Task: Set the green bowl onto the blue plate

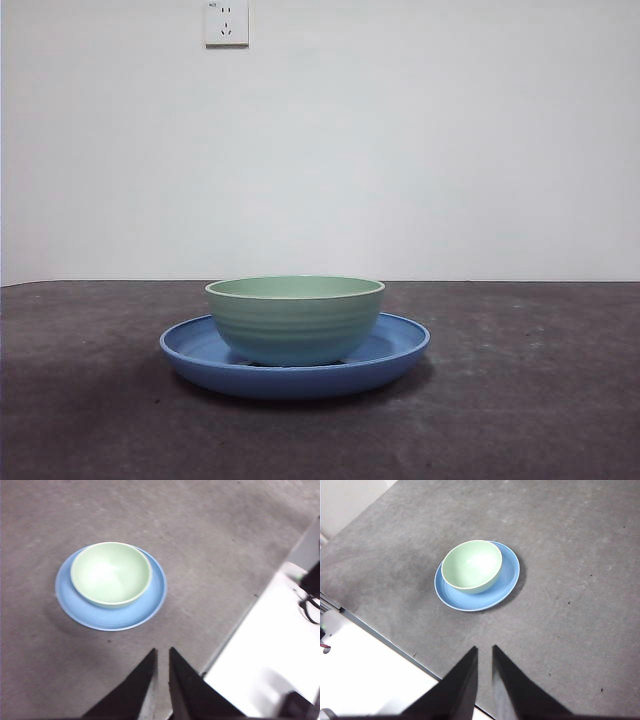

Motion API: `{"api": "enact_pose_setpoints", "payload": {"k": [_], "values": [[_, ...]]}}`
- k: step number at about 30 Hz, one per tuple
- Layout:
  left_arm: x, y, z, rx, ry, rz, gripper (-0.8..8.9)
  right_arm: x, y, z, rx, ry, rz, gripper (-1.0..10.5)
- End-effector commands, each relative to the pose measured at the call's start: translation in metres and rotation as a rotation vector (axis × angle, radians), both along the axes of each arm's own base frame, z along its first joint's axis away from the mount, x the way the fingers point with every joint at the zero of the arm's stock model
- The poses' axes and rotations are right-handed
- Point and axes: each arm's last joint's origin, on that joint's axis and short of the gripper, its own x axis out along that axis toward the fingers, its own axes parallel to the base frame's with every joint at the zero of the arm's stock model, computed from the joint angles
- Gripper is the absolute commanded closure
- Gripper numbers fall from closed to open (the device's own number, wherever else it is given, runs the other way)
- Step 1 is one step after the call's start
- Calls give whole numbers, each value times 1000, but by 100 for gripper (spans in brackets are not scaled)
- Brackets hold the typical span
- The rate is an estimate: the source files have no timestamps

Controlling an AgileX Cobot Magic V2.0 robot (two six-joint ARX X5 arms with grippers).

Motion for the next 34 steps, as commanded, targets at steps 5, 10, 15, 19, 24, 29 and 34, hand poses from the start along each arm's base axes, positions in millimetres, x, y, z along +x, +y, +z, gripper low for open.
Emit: {"api": "enact_pose_setpoints", "payload": {"k": [5,10,15,19,24,29,34], "values": [[9,19,-15,135,-269,164,805,0,0,3,0,-21,12,904],[18,31,-54,51,-500,368,805,0,0,3,0,-21,12,904],[26,37,-98,-79,-663,510,805,0,0,3,0,-21,12,904],[35,42,-137,-249,-616,642,805,0,0,3,0,-21,12,904],[42,46,-176,-307,-477,744,805,0,0,3,0,-21,12,904],[44,48,-201,-278,-420,763,805,0,0,3,0,-21,12,904],[43,48,-214,-259,-386,777,805,0,0,3,0,-21,12,904]]}}
